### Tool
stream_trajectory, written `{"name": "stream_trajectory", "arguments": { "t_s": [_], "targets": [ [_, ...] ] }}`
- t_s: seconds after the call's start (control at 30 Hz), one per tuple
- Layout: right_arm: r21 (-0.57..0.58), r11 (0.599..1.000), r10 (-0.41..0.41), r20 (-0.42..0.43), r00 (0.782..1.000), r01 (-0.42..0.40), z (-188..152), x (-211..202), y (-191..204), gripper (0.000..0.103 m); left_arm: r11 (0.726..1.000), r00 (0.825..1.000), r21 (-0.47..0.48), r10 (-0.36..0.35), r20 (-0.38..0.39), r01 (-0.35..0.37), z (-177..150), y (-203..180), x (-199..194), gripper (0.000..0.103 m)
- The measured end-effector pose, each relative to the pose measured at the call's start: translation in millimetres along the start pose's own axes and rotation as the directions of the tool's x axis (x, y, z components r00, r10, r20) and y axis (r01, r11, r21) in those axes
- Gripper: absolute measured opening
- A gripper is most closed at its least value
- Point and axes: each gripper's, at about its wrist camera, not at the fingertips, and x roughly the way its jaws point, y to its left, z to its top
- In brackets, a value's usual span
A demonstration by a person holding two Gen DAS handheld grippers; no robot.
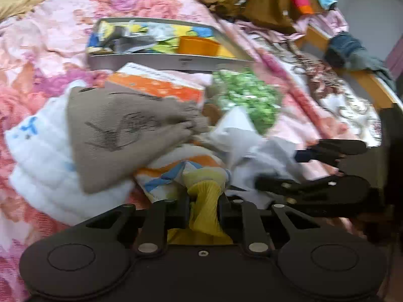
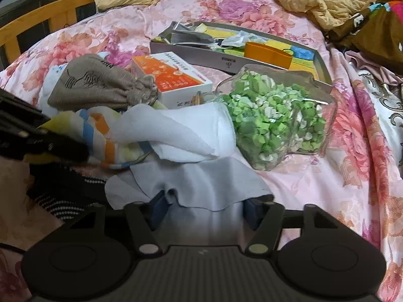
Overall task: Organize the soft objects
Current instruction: 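Grasp the yellow striped towel with the left tool while the right grasps the grey cloth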
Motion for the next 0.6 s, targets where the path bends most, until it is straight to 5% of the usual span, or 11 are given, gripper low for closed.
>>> {"name": "stream_trajectory", "arguments": {
  "t_s": [0.37, 0.5, 0.6],
  "targets": [
    [0.037, 0.999, -0.034, 0.019, 0.999, 0.033, 0.8, -3.5, -8.5, 0.031, 0.987, 0.987, -0.029, -0.159, 0.018, 0.159, -3.6, -8.9, -5.1, 0.021],
    [0.077, 0.996, -0.055, 0.087, 0.995, 0.048, 3.4, -14.0, -14.5, 0.014, 0.985, 0.984, -0.014, -0.169, 0.06, 0.17, -2.3, -11.4, -10.8, 0.02],
    [0.097, 0.994, -0.062, 0.141, 0.988, 0.049, 5.3, -22.2, -18.2, 0.01, 0.986, 0.979, -0.022, -0.163, 0.12, 0.167, 2.4, -9.4, -18.2, 0.019]
  ]
}}
